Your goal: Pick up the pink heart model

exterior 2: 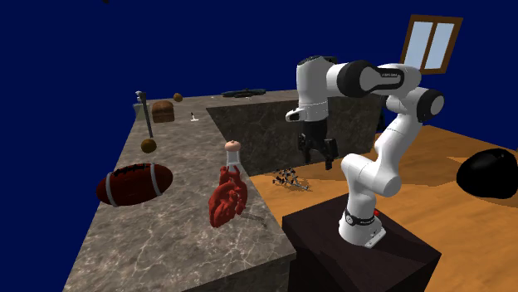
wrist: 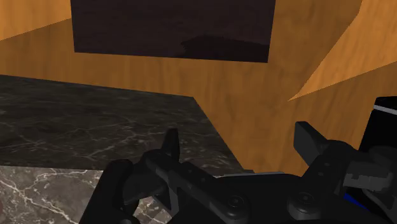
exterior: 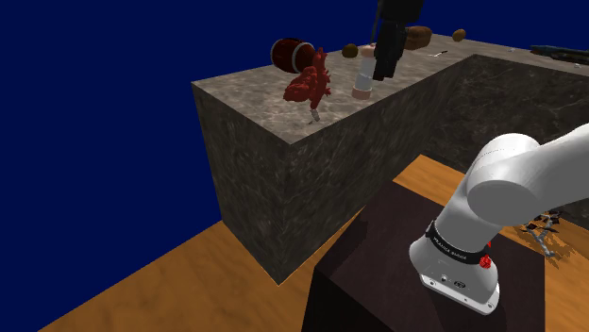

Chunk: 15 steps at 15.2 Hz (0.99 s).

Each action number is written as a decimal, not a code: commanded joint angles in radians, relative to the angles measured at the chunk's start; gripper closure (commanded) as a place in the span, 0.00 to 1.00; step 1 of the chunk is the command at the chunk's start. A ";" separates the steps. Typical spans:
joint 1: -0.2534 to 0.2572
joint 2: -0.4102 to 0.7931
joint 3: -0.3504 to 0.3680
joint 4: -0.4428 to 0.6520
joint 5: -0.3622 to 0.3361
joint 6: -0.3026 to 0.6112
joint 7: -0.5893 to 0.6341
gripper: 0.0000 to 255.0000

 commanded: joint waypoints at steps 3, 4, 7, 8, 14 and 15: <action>-0.010 0.068 -0.002 0.041 -0.004 0.037 0.016 0.00; -0.015 0.102 -0.004 0.064 -0.006 0.054 0.024 0.00; -0.029 0.204 -0.010 0.136 -0.012 0.098 0.048 0.00; -0.034 0.238 -0.012 0.162 -0.014 0.111 0.056 0.00; -0.060 0.439 -0.032 0.342 -0.023 0.164 0.105 0.00; -0.064 0.472 -0.036 0.375 -0.024 0.168 0.113 0.00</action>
